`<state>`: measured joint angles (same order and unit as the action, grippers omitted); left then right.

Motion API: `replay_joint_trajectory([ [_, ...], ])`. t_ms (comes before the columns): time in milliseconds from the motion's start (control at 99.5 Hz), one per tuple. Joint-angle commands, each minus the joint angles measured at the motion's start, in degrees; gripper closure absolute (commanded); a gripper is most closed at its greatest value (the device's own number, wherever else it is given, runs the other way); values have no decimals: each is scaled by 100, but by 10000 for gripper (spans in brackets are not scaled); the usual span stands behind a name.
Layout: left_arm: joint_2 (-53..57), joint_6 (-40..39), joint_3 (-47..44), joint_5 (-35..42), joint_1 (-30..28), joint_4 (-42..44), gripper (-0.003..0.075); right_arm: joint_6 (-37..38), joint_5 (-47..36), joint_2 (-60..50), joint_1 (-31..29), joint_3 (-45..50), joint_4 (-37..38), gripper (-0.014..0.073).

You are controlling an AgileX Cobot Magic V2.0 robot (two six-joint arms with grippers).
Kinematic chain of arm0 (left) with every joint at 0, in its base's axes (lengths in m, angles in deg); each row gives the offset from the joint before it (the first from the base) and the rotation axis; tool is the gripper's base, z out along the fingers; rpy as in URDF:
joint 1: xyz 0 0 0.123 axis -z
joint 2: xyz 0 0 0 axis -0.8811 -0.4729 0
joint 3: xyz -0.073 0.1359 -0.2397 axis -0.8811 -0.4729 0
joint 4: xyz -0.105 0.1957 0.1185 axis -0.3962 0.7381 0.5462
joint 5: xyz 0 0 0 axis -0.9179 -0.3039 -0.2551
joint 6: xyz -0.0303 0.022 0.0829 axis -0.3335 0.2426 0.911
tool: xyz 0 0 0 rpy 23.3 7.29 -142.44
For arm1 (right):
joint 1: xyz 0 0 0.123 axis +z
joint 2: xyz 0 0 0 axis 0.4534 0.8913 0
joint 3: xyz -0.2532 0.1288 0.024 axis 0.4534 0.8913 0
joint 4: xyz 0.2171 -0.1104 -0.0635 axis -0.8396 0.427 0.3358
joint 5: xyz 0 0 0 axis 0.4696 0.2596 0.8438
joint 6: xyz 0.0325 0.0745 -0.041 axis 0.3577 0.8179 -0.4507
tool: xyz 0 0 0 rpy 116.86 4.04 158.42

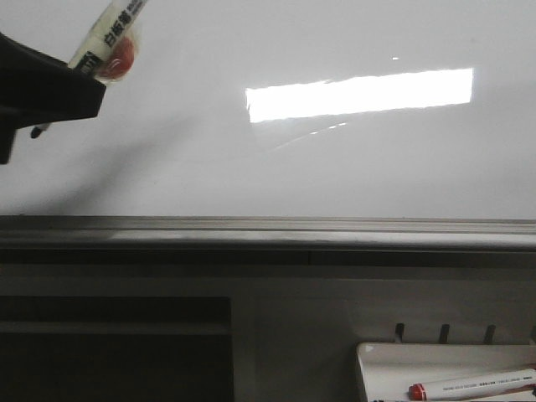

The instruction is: Write number 2 on whiteboard

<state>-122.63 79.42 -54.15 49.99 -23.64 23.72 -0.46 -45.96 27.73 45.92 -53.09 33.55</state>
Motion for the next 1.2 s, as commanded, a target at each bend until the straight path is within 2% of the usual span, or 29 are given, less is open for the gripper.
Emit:
replay_joint_trajectory([
  [0, 330, -9, 140, 29, 109, 722, 741, -332, -713, 354, 306, -284, -405, 654],
  [100, 514, -9, 120, -303, 363, 1508, 740, -594, -855, 751, 663, -466, -405, 645],
  [171, 531, -4, 62, -307, 579, 2178, 740, -1057, -841, 989, 921, -623, -494, 585],
  [231, 504, -4, 15, -293, 765, 2766, 741, -1530, -897, 1222, 1199, -762, -708, 455],
  [241, 486, -4, 0, -291, 784, 2823, 741, -1530, -897, 1247, 1231, -779, -736, 455],
  [261, 479, -4, -11, -291, 838, 2966, 741, -1709, -926, 1324, 1363, -828, -837, 393],
  [322, 430, -4, -40, -265, 961, 3065, 741, -1931, -1043, 1556, 1633, -976, -883, 270],
  [402, 343, -4, -40, -145, 1007, 3019, 741, -2078, -1182, 1830, 1955, -1117, -883, 202],
  [553, 251, -4, -40, 361, 1006, 3019, 741, -2294, -1525, 2385, 2445, -1351, -883, 206],
  [703, 135, -4, -40, 337, 1006, 3019, 741, -2390, -1950, 2847, 2732, -1567, -883, 206],
  [924, 17, -4, -40, 464, 1006, 3019, 741, -2474, -1982, 3530, 3109, -1955, -873, 206],
  [1085, 17, -4, -40, 577, 1006, 3019, 741, -2476, -1985, 3785, 3134, -2048, -873, 207],
  [1155, 17, -4, -40, 577, 1006, 3019, 741, -2476, -1973, 3807, 3134, -2048, -873, 249],
  [1186, 17, -4, -40, 577, 1006, 3019, 741, -2476, -1983, 3807, 3134, -2048, -873, 303],
])
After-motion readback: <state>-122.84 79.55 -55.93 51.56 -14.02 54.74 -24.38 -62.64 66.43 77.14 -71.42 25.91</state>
